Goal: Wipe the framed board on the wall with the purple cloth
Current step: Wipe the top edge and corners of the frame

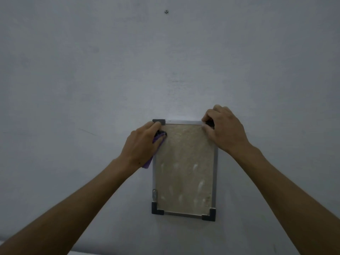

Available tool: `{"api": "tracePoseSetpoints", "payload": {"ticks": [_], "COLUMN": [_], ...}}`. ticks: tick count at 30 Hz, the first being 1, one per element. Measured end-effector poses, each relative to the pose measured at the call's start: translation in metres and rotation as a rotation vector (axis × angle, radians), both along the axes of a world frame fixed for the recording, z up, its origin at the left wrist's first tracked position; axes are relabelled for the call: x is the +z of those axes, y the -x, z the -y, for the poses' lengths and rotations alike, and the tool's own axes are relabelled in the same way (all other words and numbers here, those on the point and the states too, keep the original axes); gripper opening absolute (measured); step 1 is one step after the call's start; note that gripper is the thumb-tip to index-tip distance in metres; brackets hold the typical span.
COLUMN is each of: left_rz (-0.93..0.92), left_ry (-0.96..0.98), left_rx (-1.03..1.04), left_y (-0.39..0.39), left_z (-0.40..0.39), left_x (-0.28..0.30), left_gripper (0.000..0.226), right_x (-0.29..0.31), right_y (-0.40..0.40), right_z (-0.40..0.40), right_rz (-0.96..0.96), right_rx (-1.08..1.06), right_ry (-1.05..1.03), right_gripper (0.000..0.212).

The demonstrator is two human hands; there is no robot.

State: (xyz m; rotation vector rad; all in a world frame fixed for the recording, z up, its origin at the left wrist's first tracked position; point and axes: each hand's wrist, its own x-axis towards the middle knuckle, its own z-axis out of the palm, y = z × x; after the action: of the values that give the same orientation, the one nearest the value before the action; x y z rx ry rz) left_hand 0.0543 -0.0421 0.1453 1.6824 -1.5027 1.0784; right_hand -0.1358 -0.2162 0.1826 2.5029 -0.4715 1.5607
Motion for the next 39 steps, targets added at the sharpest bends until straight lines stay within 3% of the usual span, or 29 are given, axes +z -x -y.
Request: {"api": "tracePoseSetpoints", "payload": {"ticks": [3,8,13,15,18,23,27,32,36,39], "left_rz": [0.017,-0.181,0.066,0.07,-0.133,-0.018,-0.161,-0.076,-0.211,-0.113], "left_ry": [-0.078,0.161,-0.125,-0.062,0.192,-0.049,0.192,0.042,0.244,0.093], "left_rx": [0.017,-0.032,0.006,0.062,0.039,-0.019,0.003,-0.02,0.003,-0.012], "left_y": [-0.002,-0.005,0.004,0.004,0.003,0.007,0.004,0.007,0.009,0.015], "left_z": [0.003,0.009,0.008,0.007,0.008,0.012,0.016,0.017,0.019,0.021], "left_x": [-0.007,-0.004,-0.012,-0.007,-0.004,-0.013,-0.007,-0.011,-0.003,-0.011], "left_gripper": [0.017,0.016,0.018,0.021,0.018,0.021,0.017,0.017,0.016,0.017], "right_x": [0.001,0.0,0.0,0.0,0.0,0.001,0.001,0.0,-0.001,0.0], "right_y": [0.001,0.001,0.001,0.0,0.0,-0.001,-0.002,-0.001,-0.001,-0.002], "right_z": [0.0,-0.001,0.001,0.001,0.001,0.004,0.005,0.004,0.003,0.003], "right_rz": [-0.01,0.001,-0.009,-0.001,-0.004,-0.016,-0.006,-0.015,0.001,-0.008], "right_rx": [0.0,0.004,0.009,0.012,0.016,0.009,0.014,0.013,0.02,0.017], "right_ry": [-0.005,0.0,-0.003,0.002,0.011,0.024,0.024,0.014,0.016,0.014], "right_gripper": [0.013,0.012,0.012,0.012,0.013,0.013,0.014,0.014,0.013,0.013]}}
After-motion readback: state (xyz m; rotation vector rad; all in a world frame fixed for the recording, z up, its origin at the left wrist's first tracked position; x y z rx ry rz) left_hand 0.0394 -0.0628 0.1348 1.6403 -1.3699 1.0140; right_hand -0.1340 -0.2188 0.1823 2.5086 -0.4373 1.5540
